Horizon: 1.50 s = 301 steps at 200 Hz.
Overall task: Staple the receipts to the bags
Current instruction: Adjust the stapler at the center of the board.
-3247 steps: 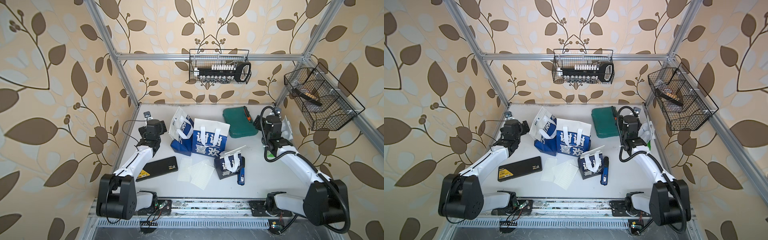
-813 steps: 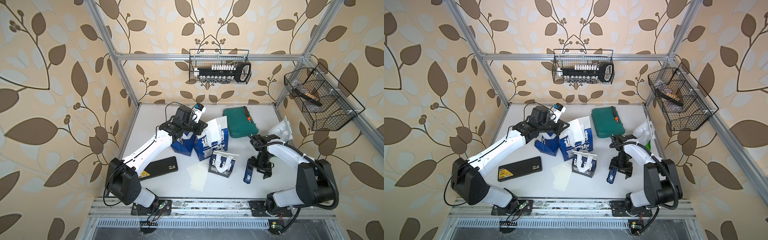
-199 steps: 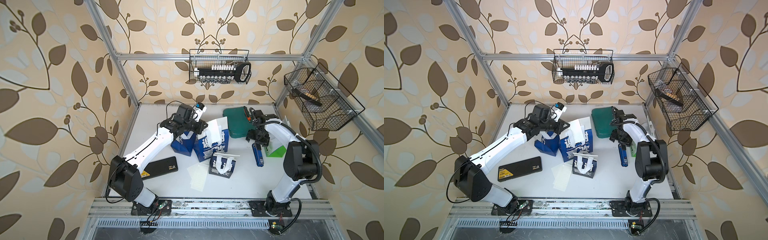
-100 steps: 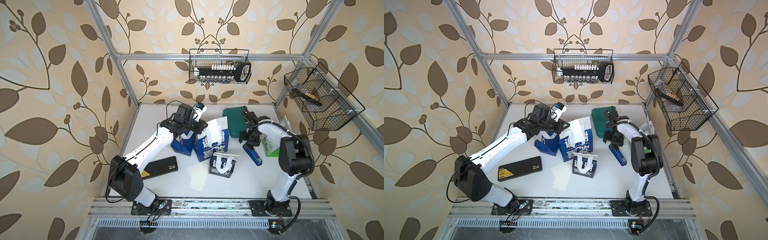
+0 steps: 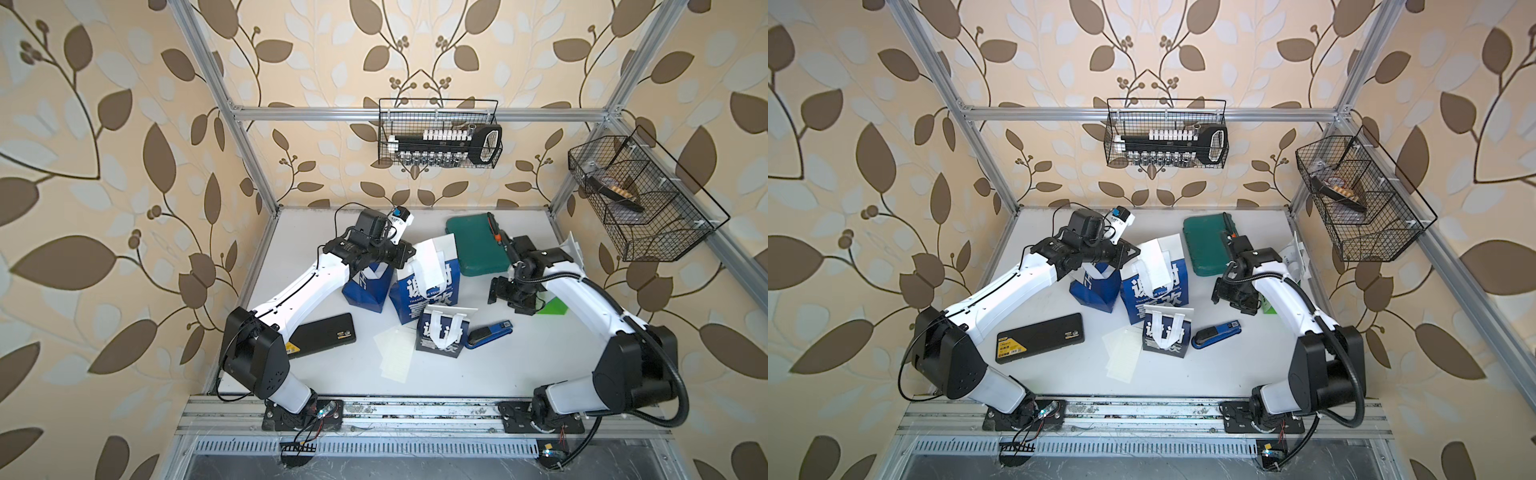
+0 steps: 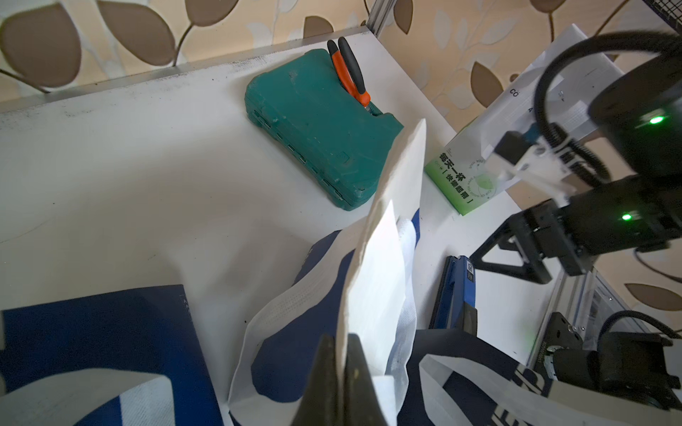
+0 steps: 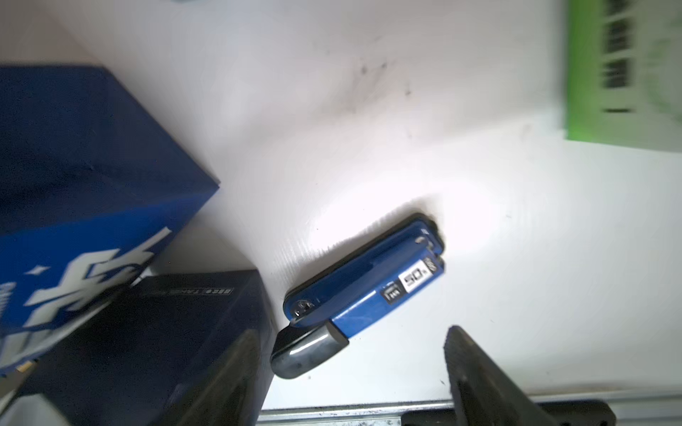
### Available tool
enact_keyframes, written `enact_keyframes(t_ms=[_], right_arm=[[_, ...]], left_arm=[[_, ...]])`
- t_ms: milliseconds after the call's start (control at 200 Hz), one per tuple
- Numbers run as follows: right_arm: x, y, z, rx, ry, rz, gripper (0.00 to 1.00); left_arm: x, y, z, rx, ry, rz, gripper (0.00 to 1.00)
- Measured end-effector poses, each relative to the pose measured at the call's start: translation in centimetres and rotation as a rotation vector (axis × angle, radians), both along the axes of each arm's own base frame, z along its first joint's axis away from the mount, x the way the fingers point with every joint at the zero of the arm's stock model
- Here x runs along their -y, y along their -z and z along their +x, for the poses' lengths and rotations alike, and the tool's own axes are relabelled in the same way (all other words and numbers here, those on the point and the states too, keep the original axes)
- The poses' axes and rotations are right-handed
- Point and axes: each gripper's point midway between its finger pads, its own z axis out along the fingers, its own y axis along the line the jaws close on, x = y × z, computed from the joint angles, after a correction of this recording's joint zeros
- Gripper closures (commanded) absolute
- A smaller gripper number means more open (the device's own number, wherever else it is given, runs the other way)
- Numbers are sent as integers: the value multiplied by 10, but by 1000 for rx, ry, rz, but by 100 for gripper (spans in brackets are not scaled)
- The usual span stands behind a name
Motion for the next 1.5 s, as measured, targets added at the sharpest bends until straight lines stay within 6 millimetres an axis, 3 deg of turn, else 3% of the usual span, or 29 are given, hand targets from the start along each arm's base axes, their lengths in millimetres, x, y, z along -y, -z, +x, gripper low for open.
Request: enact_keyframes(t_ms=[95, 335, 635, 1010, 1135, 1255, 1410, 1505], right_arm=[[-1, -2, -13, -46, 67, 32, 16], [-11, 39, -44, -274, 237, 151, 16], [-28, 64, -32, -336, 383, 253, 18], [-9, 97, -26, -384, 392, 104, 22], [-11, 103, -9, -379, 330, 81, 27], [-21, 100, 27, -316, 240, 81, 29], [-45, 78, 79, -160, 120, 111, 29], [-58, 60, 101, -69, 39, 101, 28]], left_arm=[[0, 1, 1, -1, 0, 0, 100], [1, 1, 1, -1, 0, 0, 100], [0, 1, 1, 0, 0, 0, 100], [0, 2, 0, 5, 8, 8, 100], [-1, 2, -1, 9, 19, 23, 100], [-2, 2, -2, 17, 25, 44, 100], [-7, 5, -1, 16, 13, 72, 100], [-8, 6, -1, 11, 5, 74, 100]])
